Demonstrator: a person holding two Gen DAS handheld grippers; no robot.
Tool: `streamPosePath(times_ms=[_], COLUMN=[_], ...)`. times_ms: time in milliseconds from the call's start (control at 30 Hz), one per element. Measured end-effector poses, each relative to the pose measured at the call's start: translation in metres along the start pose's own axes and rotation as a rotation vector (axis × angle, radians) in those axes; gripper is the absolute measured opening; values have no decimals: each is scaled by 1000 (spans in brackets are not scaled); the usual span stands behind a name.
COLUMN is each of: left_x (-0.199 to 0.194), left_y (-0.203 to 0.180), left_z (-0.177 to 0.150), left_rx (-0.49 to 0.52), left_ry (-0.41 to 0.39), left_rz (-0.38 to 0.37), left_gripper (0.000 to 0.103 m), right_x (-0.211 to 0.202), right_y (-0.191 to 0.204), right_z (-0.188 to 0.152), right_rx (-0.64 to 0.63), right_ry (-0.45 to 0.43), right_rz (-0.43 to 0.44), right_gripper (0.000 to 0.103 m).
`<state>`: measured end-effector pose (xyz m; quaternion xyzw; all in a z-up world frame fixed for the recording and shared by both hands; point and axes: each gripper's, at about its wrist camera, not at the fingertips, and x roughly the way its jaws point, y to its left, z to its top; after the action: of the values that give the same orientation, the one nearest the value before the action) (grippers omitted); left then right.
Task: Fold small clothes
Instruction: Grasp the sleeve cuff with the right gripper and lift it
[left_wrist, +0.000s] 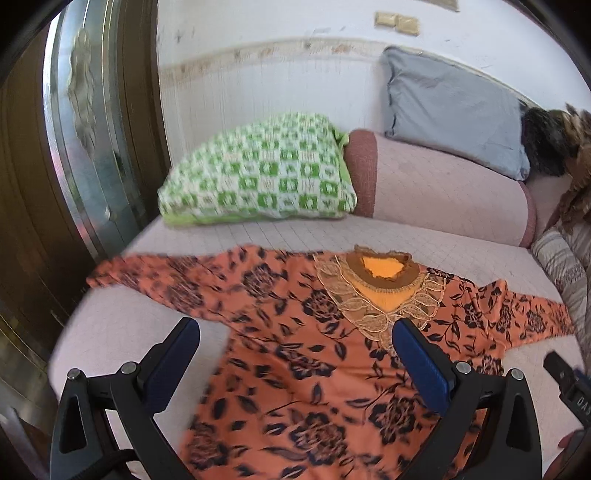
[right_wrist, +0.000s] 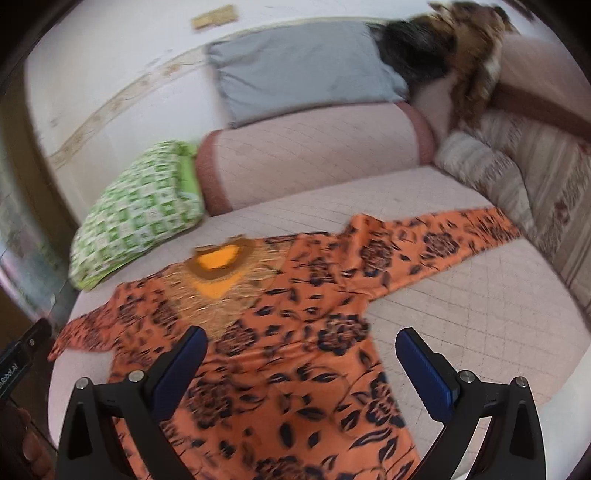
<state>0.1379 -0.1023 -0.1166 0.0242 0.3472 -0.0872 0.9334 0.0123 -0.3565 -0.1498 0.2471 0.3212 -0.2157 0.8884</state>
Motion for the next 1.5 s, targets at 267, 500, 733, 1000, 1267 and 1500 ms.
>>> streamPosePath(times_ms=[267, 500, 733, 1000, 1267, 1500], left_x=[89, 122, 139, 146, 146, 156], left_y=[-20, -26, -37, -50, -47, -21], left_z=[-25, -33, -37, -40, -49, -48], left_rx=[-14, 52, 108, 157, 219, 151], left_ry=[113, 107, 121, 149, 152, 186], left_rz=[18, 57, 51, 29, -10, -59], left_gripper=[103, 103, 103, 103, 103, 103], right_x=[60, 63, 75, 97, 154, 210], right_y=[-54, -52, -40, -45, -97, -270], right_z=[15, 30, 36, 40, 53, 64], right_rx=[29, -43, -94, -71, 79, 688], right_ry=[39, -32, -55, -42, 67, 123], right_rz=[-257, -337, -340, -328, -257, -99], right_gripper=[103, 103, 103, 103, 103, 100])
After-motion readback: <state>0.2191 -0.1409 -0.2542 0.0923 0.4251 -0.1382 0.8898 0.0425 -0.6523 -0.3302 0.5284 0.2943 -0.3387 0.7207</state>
